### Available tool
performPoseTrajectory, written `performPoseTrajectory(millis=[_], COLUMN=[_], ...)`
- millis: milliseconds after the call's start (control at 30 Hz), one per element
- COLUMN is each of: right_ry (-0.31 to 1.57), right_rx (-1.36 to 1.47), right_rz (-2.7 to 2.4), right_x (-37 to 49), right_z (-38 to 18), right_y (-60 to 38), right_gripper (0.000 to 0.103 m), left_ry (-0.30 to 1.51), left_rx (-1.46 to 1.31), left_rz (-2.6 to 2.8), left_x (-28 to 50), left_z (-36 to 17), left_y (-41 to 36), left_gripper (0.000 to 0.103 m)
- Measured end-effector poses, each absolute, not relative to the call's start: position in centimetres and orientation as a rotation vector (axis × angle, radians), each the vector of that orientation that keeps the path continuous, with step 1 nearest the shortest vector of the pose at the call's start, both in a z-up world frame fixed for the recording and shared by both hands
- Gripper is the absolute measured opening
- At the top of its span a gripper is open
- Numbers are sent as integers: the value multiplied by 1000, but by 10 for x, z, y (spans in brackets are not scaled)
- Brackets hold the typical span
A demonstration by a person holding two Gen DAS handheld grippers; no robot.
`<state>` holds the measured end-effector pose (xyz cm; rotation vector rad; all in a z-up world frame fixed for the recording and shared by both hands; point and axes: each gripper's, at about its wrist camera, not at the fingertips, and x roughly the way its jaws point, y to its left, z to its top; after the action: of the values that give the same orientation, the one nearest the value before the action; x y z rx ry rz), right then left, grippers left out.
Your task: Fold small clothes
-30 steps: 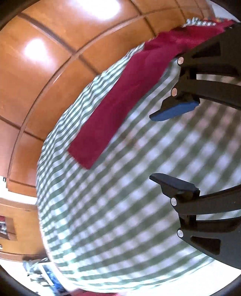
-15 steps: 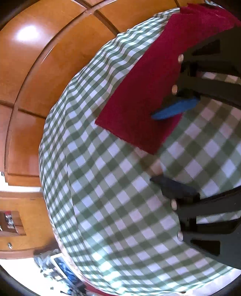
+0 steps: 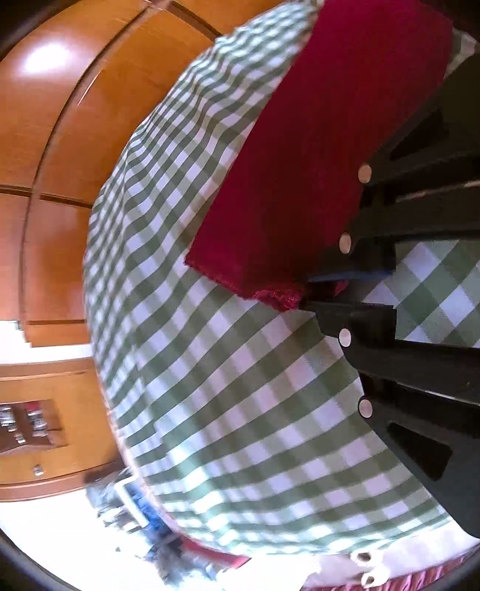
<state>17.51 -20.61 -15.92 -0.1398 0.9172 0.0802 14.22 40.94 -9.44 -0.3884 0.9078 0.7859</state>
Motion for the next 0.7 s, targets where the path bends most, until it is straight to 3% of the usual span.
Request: performPoseTrajectory(millis=[67, 333, 533, 600, 700], right_ry=[916, 911, 907, 906, 904], right_rx=[-142, -140, -130, -125, -122], right_rz=[80, 84, 90, 93, 95], right_x=[175, 175, 174, 174, 174], right_z=[-159, -159, -158, -158, -157], right_y=[-206, -207, -209, -210, -210], right_gripper=[100, 100, 100, 100, 100], left_ry=[897, 780, 945, 993, 1059], left_rx=[-406, -339, -256, -245, -267], left_rz=[783, 85, -276, -290, -304], left_x=[140, 82, 24, 12, -1], left_z=[-82, -17, -42, -54, -75], left_y=[400, 260, 147, 131, 123], left_gripper=[21, 23, 25, 31, 31])
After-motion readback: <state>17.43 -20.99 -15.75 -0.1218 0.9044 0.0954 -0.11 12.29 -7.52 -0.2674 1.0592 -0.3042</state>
